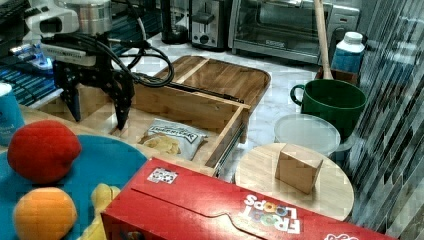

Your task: Pick up the butter.

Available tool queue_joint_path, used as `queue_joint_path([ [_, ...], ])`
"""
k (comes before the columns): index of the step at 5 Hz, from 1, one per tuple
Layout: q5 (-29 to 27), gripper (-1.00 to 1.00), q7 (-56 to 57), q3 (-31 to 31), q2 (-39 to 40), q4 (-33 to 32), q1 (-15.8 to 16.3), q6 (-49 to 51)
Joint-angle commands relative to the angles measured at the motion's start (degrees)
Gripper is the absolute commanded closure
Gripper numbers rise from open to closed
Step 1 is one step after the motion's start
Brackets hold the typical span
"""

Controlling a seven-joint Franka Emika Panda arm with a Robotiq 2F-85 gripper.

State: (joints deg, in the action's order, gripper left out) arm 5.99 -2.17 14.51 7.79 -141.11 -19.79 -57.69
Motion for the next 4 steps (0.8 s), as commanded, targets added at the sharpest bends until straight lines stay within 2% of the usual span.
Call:
queue_joint_path([
  [1, -3.6, 1.0, 8.9, -1.5, 2.0, 1.8, -1.5, -11.6],
  [3, 0.5, 1.0, 3.4, -0.7, -1.3, 4.5, 0.4, -2.4],
  [4, 4.5, 1.0, -2.7, -0.5, -4.0, 6.6, 3.3, 2.9],
])
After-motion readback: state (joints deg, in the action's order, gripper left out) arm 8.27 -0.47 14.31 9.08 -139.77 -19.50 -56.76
